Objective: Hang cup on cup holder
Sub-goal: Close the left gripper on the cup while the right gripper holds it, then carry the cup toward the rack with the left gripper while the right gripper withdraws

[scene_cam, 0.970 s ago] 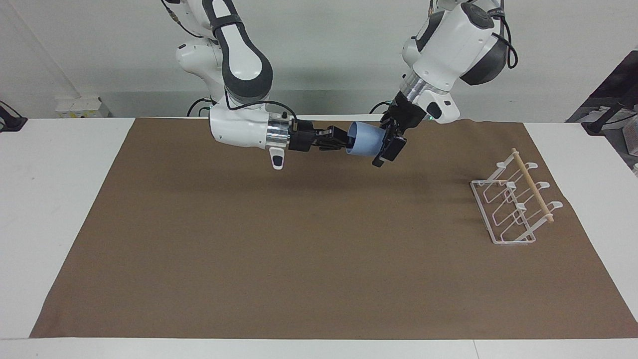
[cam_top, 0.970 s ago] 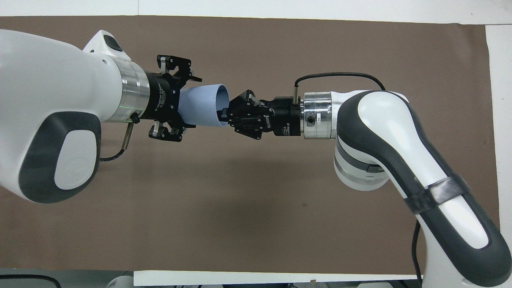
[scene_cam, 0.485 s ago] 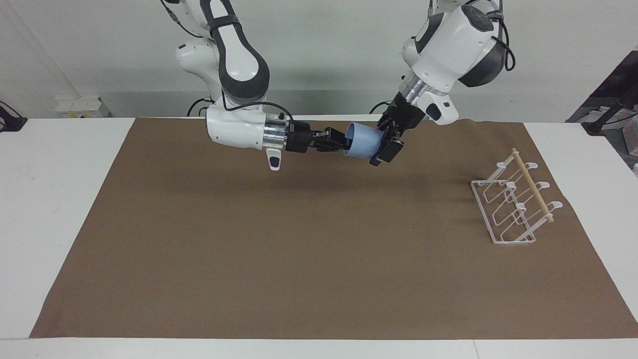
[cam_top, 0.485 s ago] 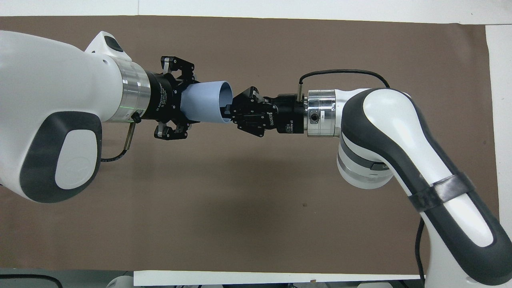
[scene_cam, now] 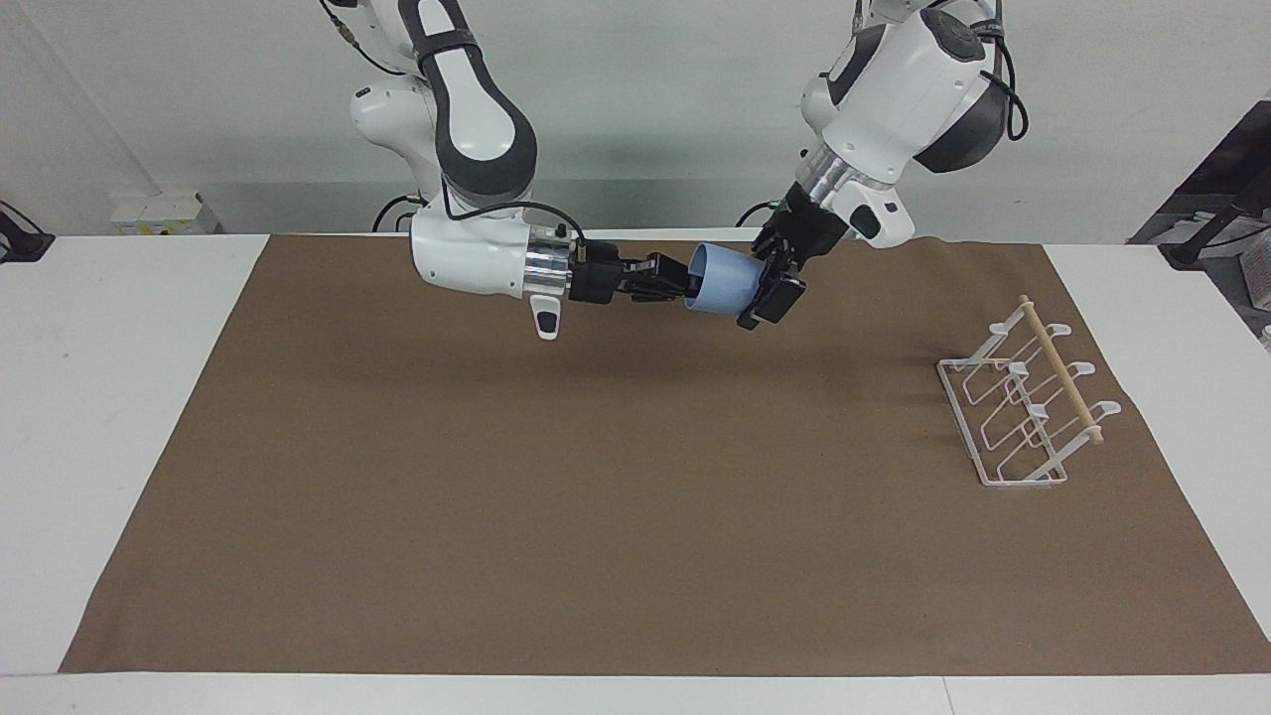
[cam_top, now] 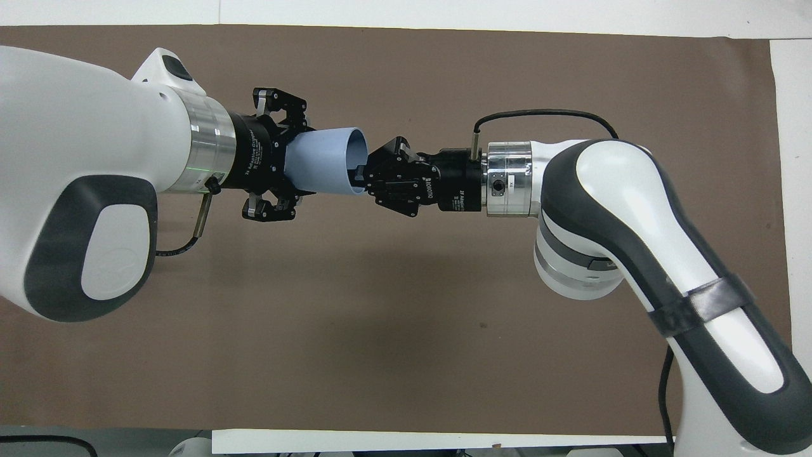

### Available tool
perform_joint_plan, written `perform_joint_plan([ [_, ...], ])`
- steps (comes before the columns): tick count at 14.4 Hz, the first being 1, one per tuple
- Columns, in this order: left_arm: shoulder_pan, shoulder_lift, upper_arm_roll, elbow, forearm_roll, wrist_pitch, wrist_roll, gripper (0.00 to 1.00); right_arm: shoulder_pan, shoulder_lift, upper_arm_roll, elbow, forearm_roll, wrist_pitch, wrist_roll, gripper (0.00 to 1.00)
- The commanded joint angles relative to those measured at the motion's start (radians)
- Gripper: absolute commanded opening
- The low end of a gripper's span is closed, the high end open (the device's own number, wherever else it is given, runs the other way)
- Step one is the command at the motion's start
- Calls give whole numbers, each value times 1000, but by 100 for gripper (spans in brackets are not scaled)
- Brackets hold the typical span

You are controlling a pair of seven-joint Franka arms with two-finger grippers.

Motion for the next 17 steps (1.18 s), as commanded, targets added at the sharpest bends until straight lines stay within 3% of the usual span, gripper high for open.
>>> perform_joint_plan([
  [1,28,-1,11,38,-12,-44,-4,29,-4,-11,7,-10,8,18,16,100],
  [4,53,-2,14,36,13,-91,-4,29,-19,-9,4,7,-71,17,14,99],
  [7,110,-4,16,33,111,-150,2,29,-59,-14,-2,37,-265,18,8,99],
  [13,220,-15,16,3,480,-190,58,29,-112,-22,-7,36,-739,61,13,99],
  [17,288,2,14,-51,735,-130,108,29,-220,-26,-5,31,-1118,20,8,99],
])
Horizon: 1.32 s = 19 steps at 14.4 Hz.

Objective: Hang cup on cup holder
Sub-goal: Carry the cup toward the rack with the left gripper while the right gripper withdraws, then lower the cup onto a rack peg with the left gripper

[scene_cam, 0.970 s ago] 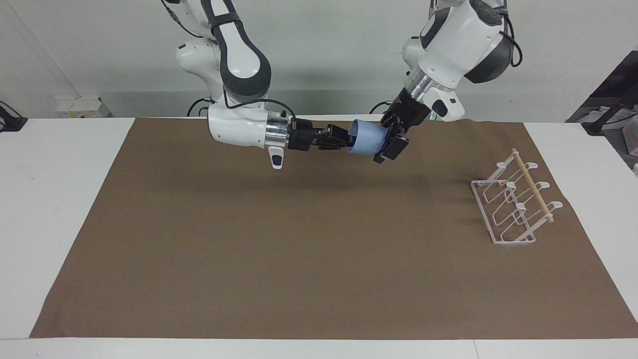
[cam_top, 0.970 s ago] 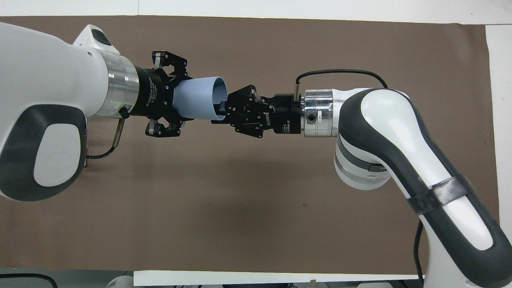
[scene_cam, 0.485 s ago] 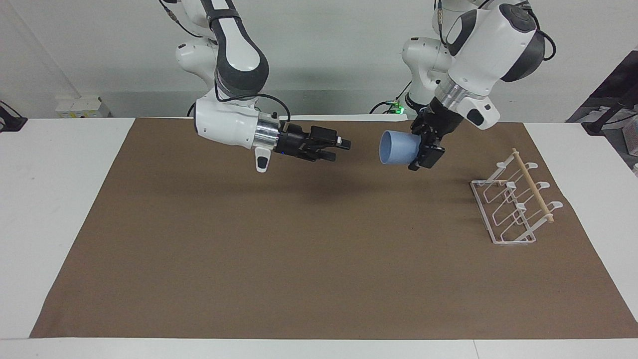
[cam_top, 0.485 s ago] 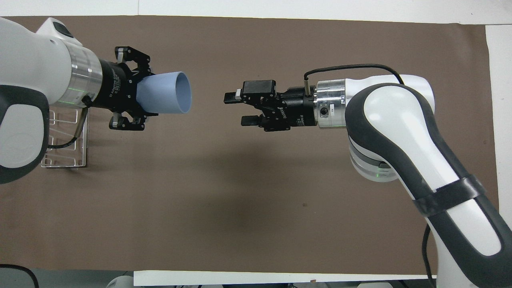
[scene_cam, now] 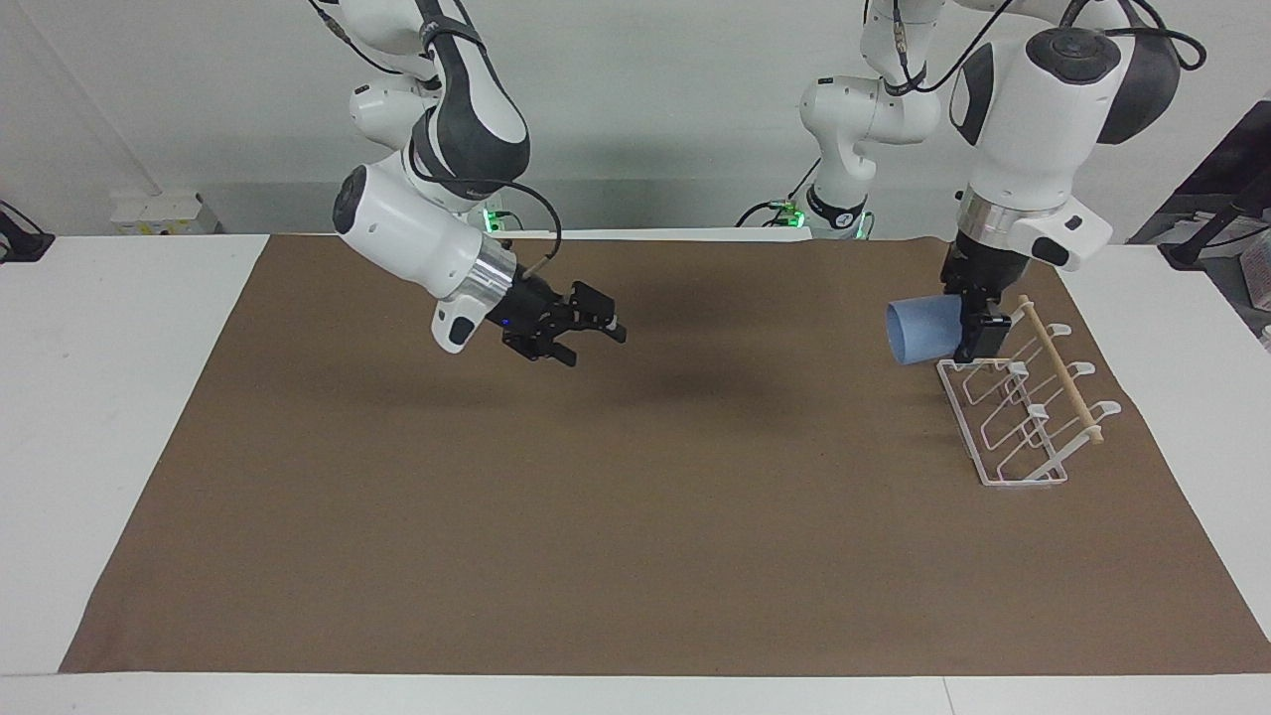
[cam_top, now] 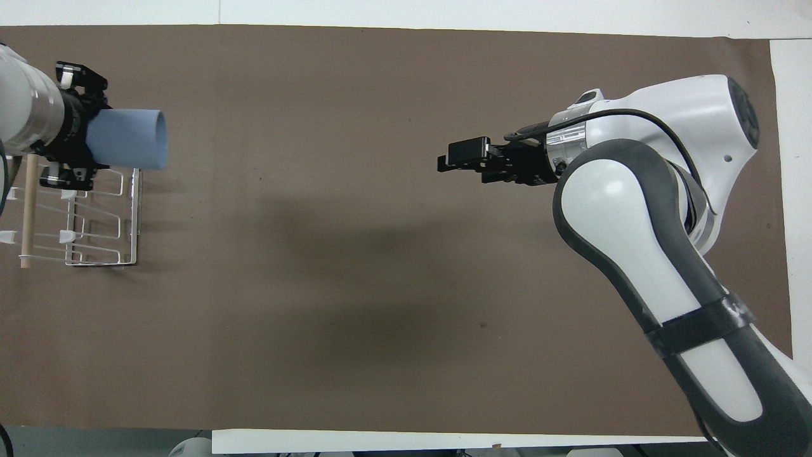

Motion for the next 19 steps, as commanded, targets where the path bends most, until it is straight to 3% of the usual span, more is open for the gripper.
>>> perform_joint_plan([
  [1,28,26,-7,-56,183,52,19,29,-98,-18,11,-9,-156,-61,9,99],
  [6,57,126,-7,-58,646,58,10,29,-190,-20,10,51,-493,-152,15,100],
  [8,59,143,-8,-61,810,98,9,29,-207,-21,8,147,-614,-271,21,100],
  [11,68,146,-8,-119,1031,161,9,29,-247,-12,2,305,-648,-491,43,100],
  [13,54,143,-11,-127,1043,159,6,29,-214,-23,-53,382,-662,-604,44,100],
  [16,37,96,-14,-231,1043,167,-27,29,-214,-107,-79,362,-658,-658,40,100],
  [19,30,112,-14,-256,1043,192,-48,31,-230,-178,-81,221,-659,-594,72,99],
])
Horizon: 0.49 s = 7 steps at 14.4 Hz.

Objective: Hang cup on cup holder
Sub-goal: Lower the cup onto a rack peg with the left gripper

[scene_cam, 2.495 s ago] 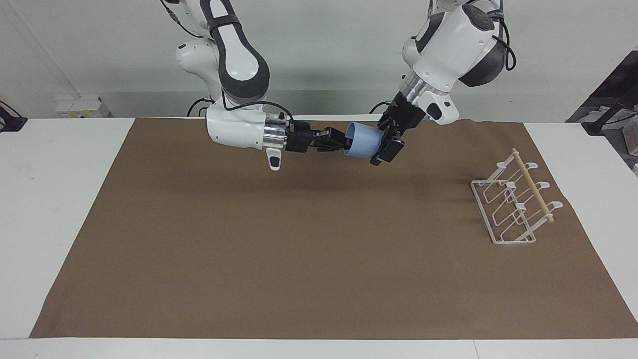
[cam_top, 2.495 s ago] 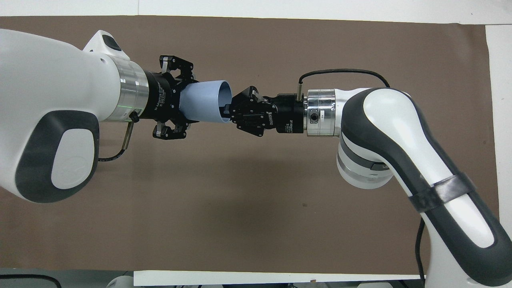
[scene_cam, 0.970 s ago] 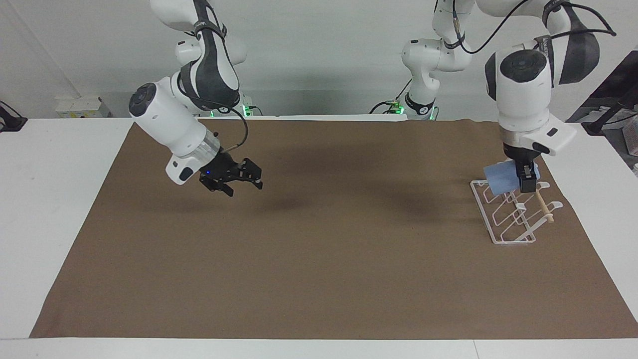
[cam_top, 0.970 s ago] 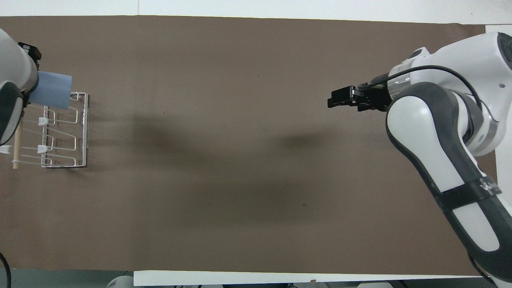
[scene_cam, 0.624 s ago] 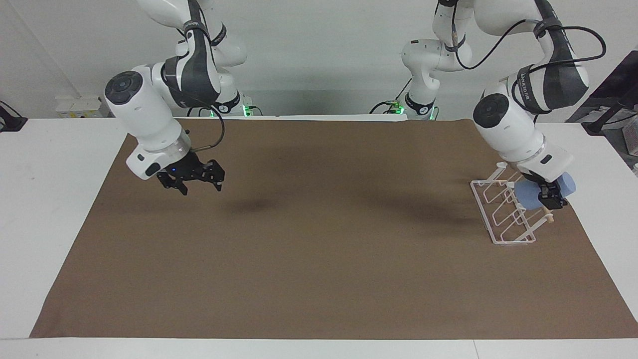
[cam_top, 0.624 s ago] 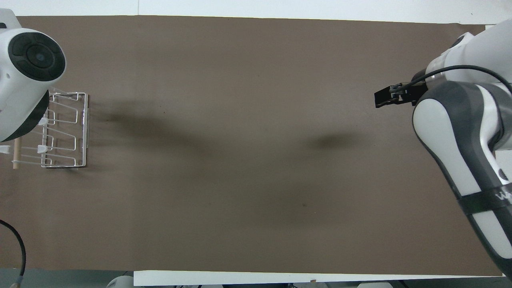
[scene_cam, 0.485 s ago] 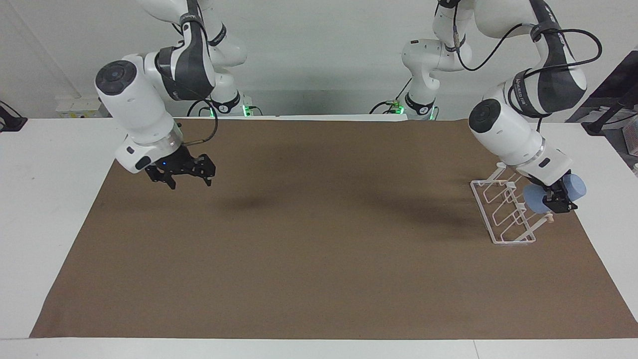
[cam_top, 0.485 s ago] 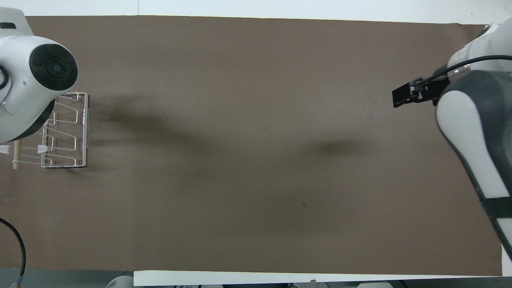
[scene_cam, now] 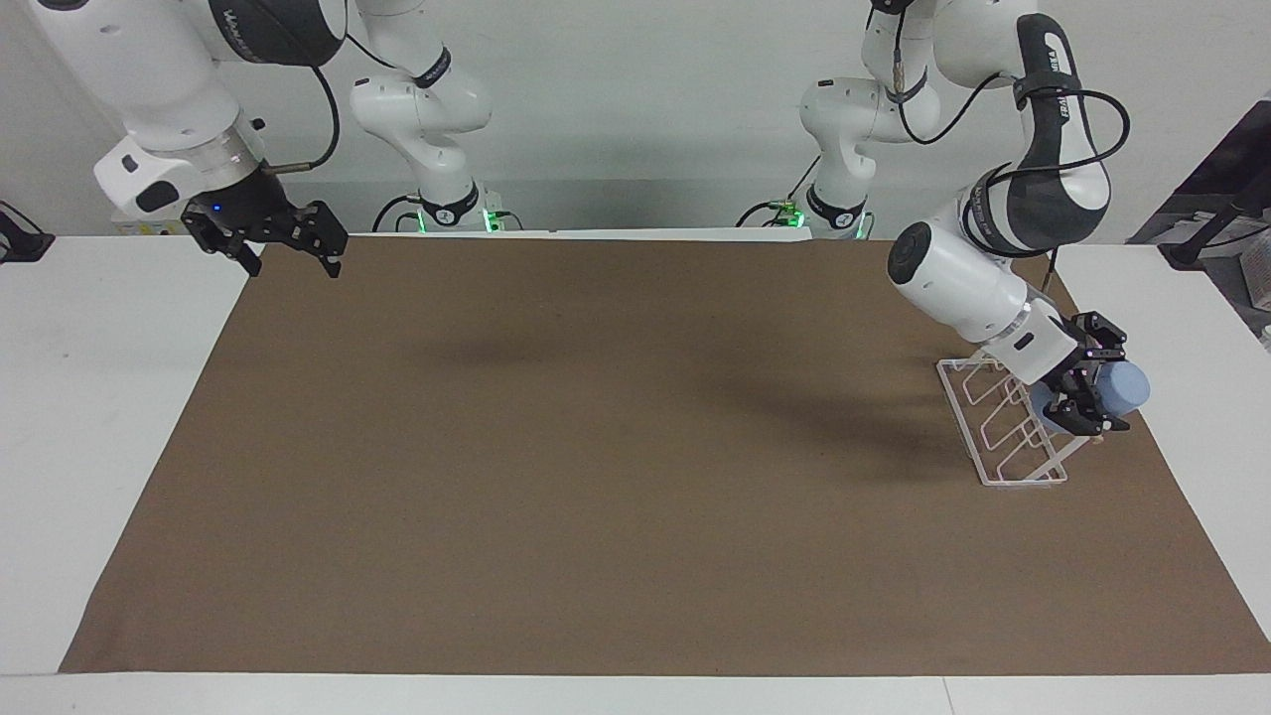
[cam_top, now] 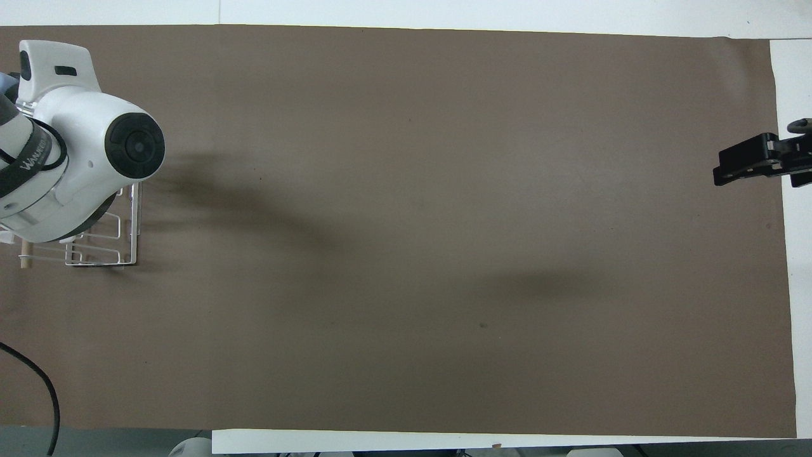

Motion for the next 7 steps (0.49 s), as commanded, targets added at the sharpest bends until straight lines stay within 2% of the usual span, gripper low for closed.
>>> perform_joint_plan([
  [1,-7,-4,7,-57,28,26,-36,31,-11,-50,6,-112,-9,57,55,99],
  [7,-1,-16,7,-105,32,35,-39,31,-11,-56,5,-126,-9,56,57,99],
])
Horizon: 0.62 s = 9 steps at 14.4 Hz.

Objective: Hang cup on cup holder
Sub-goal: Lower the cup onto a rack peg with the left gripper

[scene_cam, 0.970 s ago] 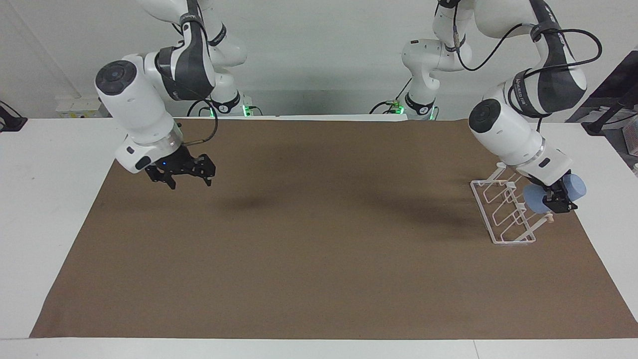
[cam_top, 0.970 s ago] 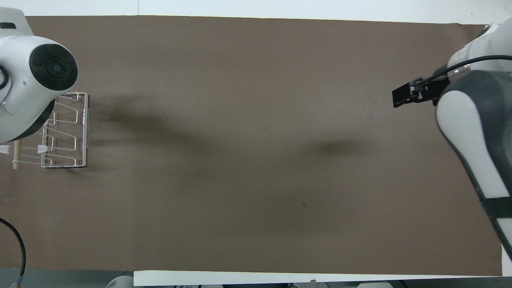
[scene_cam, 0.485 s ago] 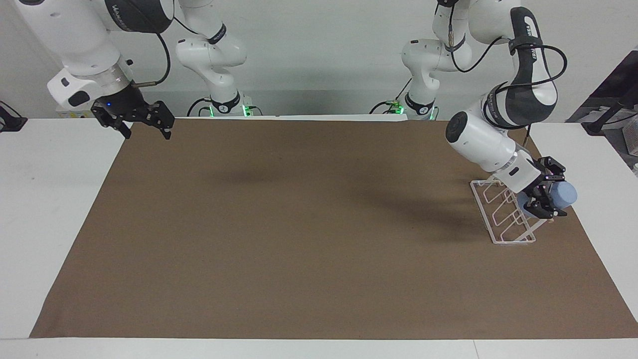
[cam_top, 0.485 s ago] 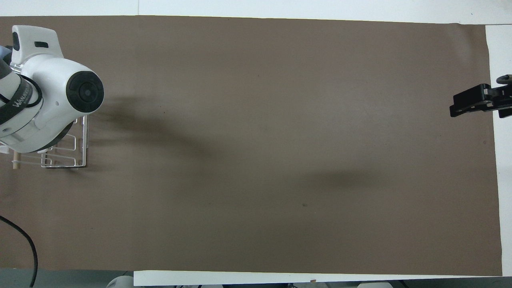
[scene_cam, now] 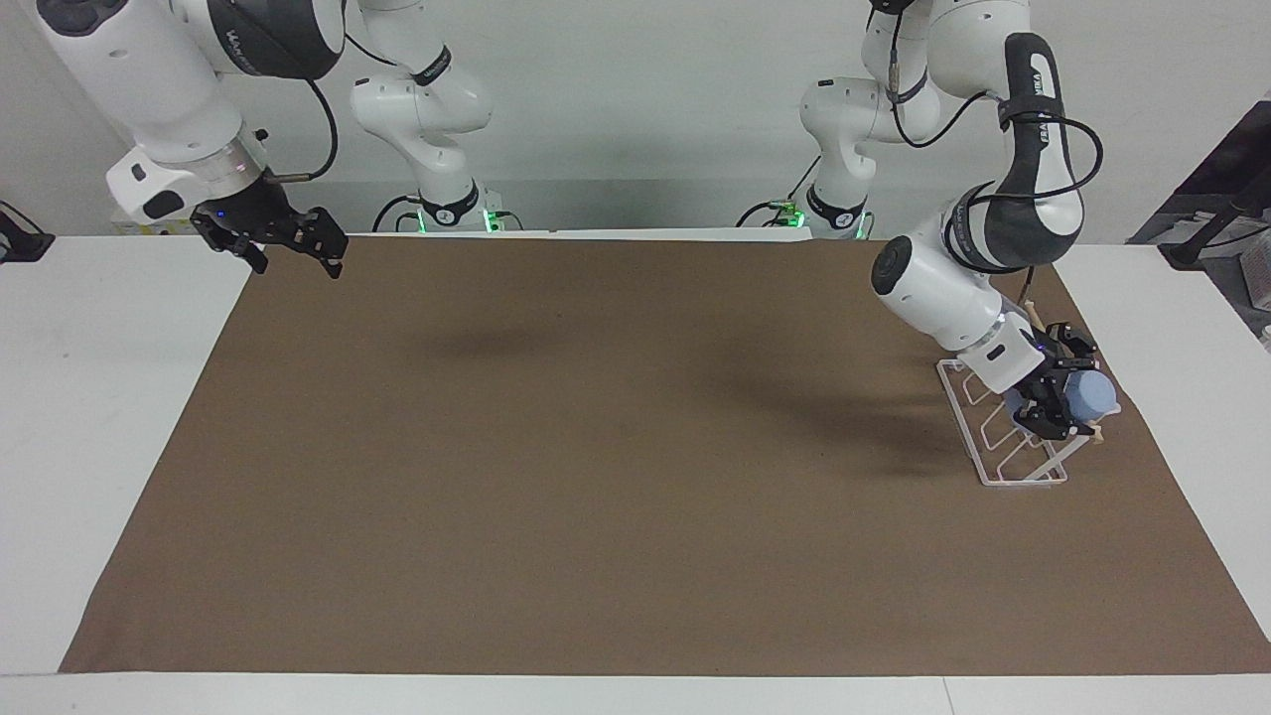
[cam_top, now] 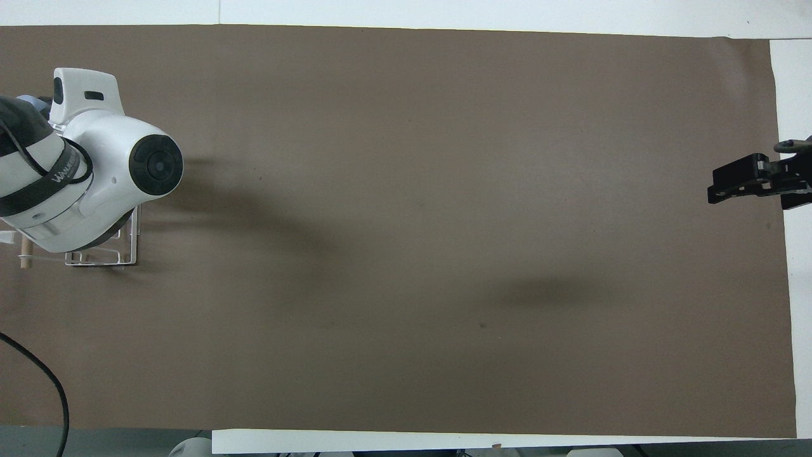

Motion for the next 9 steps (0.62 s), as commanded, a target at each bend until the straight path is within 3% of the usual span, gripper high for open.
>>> perform_joint_plan([
  [1,6,-29,6,-55,26,44,-24,31,-9,-29,8,-37,-9,19,19,99],
  [9,58,-23,4,-75,25,190,-36,31,-16,-27,8,-40,-12,19,22,99],
])
